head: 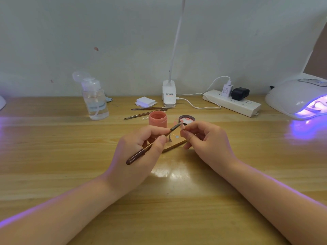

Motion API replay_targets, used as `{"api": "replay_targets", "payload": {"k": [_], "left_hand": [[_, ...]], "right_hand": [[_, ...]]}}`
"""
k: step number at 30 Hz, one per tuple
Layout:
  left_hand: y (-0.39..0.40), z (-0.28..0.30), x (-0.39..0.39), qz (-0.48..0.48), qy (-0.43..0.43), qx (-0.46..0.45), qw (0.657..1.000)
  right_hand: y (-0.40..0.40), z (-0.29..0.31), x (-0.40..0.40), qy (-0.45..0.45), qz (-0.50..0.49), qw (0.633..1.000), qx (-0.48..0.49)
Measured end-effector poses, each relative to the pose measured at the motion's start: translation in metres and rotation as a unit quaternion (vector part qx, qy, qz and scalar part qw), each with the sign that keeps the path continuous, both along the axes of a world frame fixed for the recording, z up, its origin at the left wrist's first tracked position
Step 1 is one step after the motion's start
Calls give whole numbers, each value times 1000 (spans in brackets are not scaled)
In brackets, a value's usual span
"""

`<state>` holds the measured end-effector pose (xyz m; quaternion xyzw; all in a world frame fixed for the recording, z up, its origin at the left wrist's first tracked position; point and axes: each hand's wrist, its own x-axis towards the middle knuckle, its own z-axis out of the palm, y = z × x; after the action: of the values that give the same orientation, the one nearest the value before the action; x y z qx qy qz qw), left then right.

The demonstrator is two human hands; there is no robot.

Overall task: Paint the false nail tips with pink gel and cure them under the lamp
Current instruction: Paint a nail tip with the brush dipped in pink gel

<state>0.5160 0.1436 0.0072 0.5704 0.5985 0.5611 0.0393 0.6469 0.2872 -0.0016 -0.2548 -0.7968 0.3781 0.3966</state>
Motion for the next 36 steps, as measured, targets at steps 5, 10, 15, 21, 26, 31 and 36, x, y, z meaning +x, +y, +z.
{"api": "replay_targets", "payload": {"k": [5, 10, 15, 21, 26, 31, 36], "left_hand": [[-2, 0, -2, 0, -16, 16, 1000], [0, 0, -3, 3, 3, -4, 1000], [-1, 1, -4, 6, -21, 6, 1000], [-2, 5, -5, 17, -23, 2, 1000], [9, 28, -27, 82, -83, 10, 993], [39, 56, -55, 141, -81, -114, 980], [73, 76, -65, 186, 3, -182, 966]], "right_hand": [[0, 0, 0, 4, 5, 1000, 3], [0, 0, 0, 11, 1, 1000, 6], [-1, 1, 0, 14, -3, 1000, 7], [0, 0, 1, 14, -13, 1000, 2], [-1, 1, 1, 6, -16, 1000, 3], [-1, 0, 1, 4, -27, 1000, -1], [0, 0, 0, 5, -24, 1000, -6]]}}
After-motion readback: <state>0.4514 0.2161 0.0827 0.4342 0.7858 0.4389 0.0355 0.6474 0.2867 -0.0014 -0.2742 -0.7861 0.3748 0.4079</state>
